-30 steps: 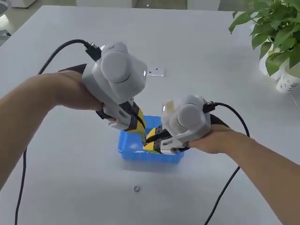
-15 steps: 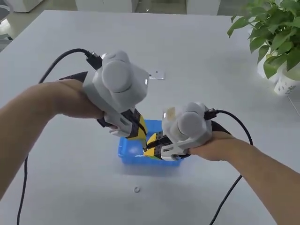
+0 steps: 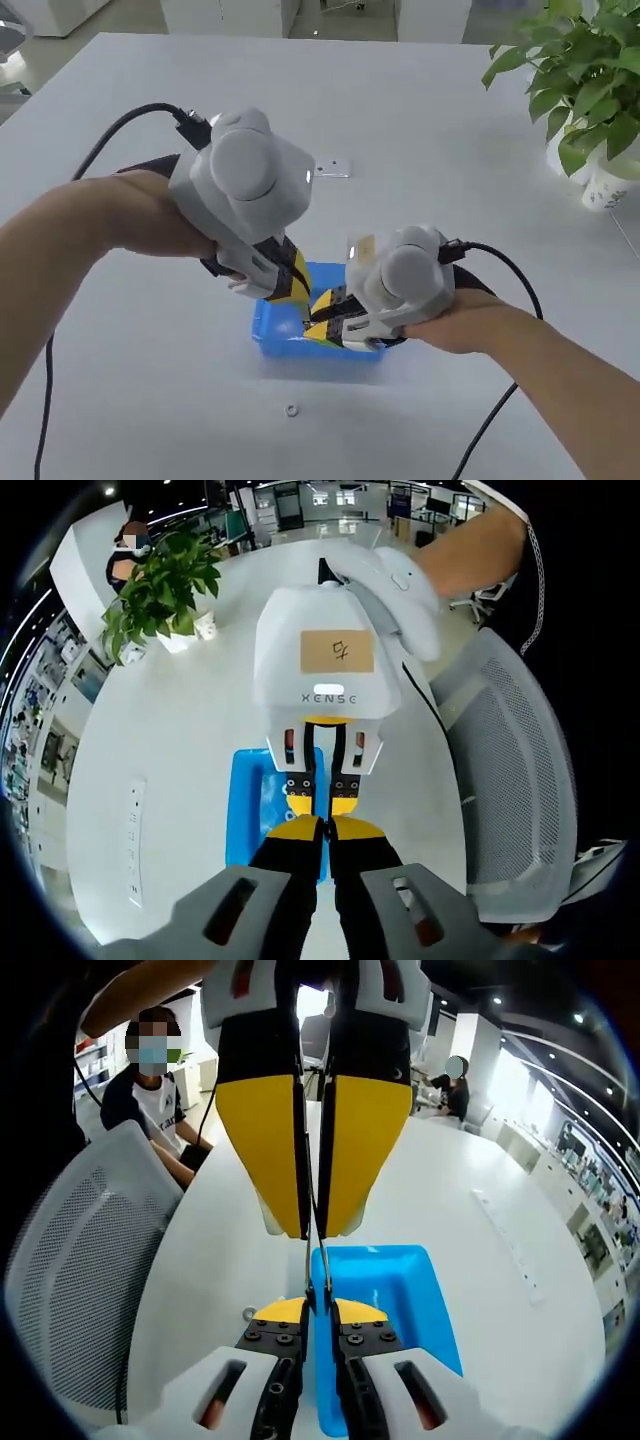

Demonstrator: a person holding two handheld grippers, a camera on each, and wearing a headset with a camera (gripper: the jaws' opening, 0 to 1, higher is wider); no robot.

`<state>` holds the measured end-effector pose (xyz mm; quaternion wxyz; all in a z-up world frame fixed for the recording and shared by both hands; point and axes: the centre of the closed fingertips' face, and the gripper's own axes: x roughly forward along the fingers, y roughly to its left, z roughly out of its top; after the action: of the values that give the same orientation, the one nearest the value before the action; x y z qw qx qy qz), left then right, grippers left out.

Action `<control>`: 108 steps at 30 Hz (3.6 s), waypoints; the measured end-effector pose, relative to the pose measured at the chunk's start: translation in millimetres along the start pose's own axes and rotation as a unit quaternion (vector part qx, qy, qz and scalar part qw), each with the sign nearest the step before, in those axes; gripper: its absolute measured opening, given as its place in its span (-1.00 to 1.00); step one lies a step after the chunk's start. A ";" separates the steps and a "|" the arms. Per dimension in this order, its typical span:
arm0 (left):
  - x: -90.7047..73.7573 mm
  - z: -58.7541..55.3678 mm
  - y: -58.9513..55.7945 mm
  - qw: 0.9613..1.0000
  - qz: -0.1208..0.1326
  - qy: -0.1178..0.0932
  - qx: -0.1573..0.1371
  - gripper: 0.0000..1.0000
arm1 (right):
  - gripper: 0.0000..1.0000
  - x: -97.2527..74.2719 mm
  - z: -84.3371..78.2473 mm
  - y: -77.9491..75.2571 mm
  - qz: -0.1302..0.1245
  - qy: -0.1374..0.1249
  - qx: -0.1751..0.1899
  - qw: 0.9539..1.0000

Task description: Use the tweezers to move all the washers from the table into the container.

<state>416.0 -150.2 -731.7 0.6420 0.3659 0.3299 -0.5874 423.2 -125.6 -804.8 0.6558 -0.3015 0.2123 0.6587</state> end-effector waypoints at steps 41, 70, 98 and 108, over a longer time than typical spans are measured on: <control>31.5 -31.7 -58.7 0.999 -0.035 -0.001 -0.027 -0.88 | -0.78 35.9 -22.6 68.4 0.046 0.005 0.027 0.999; 45.3 -42.5 -61.2 0.998 -0.040 0.004 -0.038 -0.88 | -0.78 49.7 -33.9 71.5 0.062 0.008 0.045 0.997; 48.0 -40.2 -58.9 0.998 -0.046 0.002 -0.040 -0.88 | -0.78 52.2 -34.9 74.3 0.070 0.011 0.048 0.996; 47.2 -40.0 -59.1 0.998 -0.047 -0.001 -0.041 -0.88 | -0.78 51.9 -36.3 73.0 0.068 0.010 0.050 0.996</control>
<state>361.7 -142.6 -797.4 0.6289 0.3226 0.3695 -0.6032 357.3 -115.6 -874.7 0.6218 -0.2599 0.2717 0.6871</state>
